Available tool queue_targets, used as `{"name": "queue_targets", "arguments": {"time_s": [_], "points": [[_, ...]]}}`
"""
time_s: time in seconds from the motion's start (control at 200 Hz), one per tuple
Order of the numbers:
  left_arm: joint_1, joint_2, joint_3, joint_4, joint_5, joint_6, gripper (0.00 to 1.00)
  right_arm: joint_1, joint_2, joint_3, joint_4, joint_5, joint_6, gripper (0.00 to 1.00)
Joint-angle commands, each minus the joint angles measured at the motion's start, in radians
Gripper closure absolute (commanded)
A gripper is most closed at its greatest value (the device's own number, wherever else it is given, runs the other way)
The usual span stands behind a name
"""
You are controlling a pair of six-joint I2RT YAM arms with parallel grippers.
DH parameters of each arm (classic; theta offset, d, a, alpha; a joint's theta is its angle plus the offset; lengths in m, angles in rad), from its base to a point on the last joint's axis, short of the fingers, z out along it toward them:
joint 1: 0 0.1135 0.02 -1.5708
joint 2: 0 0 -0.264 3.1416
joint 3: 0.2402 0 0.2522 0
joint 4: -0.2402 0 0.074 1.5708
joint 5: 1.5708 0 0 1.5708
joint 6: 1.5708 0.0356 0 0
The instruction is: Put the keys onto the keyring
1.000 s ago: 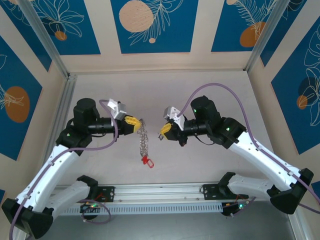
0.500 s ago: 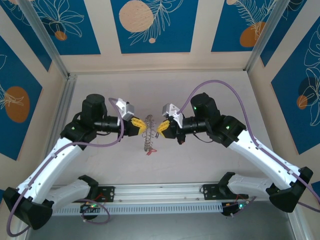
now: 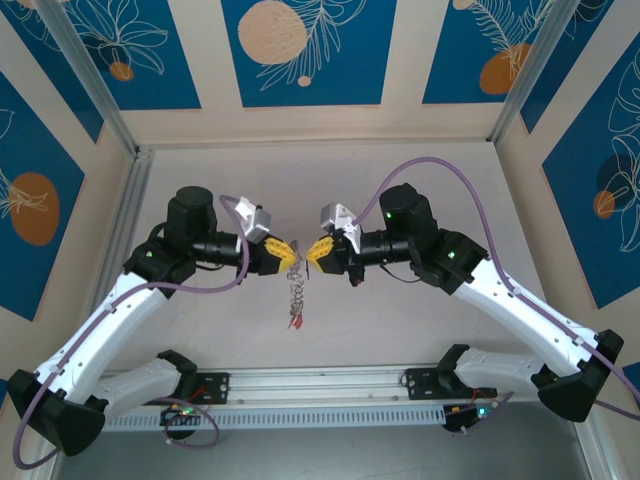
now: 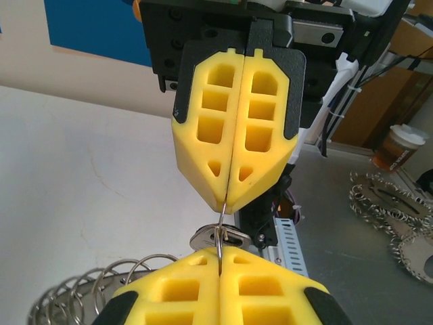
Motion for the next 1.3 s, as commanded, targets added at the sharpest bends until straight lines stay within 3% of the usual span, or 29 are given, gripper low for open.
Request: {"name": "queue_targets", "arguments": {"time_s": [0.0,0.56,1.296], "points": [[-0.011,-0.017,0.031,0.072,0.055,-0.025,1.00,0.009,-0.018,0.024,0.038,-0.049,0.013,1.00],[-0.013,-0.019,0.028,0.108,0.055,-0.052,1.00,0.015,-0.020,0.025,0.044,-0.062,0.023,1.00],[-0.024,-0.028,0.037,-0.003,0.009,0.034,1.00,0.038,0.037,0.091,0.027,-0.019,0.035,1.00]]}}
